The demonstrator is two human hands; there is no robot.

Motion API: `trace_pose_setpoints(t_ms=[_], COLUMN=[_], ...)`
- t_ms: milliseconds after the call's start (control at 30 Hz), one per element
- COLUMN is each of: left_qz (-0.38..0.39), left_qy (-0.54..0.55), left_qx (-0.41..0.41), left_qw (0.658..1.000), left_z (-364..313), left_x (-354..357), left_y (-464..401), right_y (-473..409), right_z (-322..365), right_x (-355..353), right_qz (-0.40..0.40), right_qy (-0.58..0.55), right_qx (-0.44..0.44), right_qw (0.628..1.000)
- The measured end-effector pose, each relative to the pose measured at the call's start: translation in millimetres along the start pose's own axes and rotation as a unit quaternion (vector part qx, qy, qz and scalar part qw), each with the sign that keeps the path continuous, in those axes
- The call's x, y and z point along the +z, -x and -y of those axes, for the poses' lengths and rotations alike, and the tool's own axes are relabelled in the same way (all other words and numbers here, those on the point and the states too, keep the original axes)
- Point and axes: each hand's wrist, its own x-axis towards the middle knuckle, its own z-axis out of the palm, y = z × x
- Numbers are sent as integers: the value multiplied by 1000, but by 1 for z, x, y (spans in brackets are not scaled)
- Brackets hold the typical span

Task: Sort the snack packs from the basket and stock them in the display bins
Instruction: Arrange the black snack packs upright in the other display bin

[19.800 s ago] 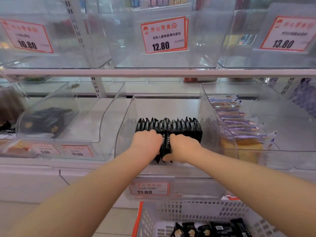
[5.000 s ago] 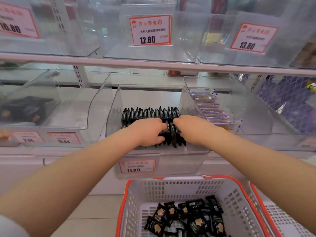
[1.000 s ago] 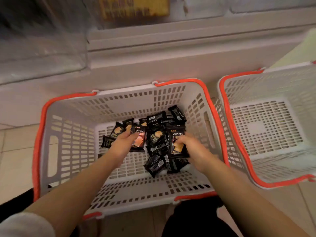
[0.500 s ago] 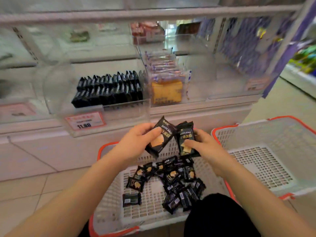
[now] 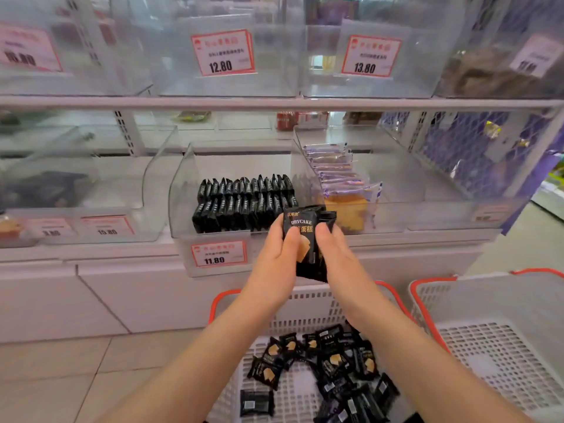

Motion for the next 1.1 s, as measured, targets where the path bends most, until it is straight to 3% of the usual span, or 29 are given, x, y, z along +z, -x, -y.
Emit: trace_pose_setpoints(t_ms=[167, 233, 300, 367, 433, 500, 600, 733, 833, 900, 1033, 1100], left_qz=[-11, -7, -76, -206, -268, -241, -130, -71, -65, -75, -85, -91], left_qy=[155, 161, 37, -128, -199, -186, -133, -164, -162, -162, -147, -139], left_qx=[-38, 19, 105, 186, 187, 113, 13, 38, 69, 82, 94, 102], left_qw=[987, 987, 991, 952, 924, 946, 983, 983, 982, 981, 981, 981], left_z=[-15, -19, -17, -7, 10, 31, 55, 78, 84, 86, 89, 91], left_x=[-38, -65, -96, -128, -151, -167, -176, -176, -174, -175, -173, -172], left_y=[-17, -22, -23, -23, -21, -20, -20, -25, -28, -30, -30, -30], right_y=[-29, -46, -65, -91, -115, -136, -151, -159, -165, -167, -167, -167], right_z=[23, 35, 44, 46, 47, 46, 38, 20, 9, 6, 10, 12], right_x=[35, 44, 54, 65, 80, 95, 118, 143, 156, 155, 135, 129], right_qz=[75, 84, 78, 42, 25, 62, 149, 226, 251, 256, 276, 291], right_qy=[65, 86, 110, 173, 258, 362, 465, 616, 654, 641, 431, 433], right_qx=[-78, -80, -63, -39, -17, 16, 115, 114, 97, 109, 235, 249], right_qw=[992, 990, 989, 983, 966, 930, 865, 746, 707, 716, 827, 816])
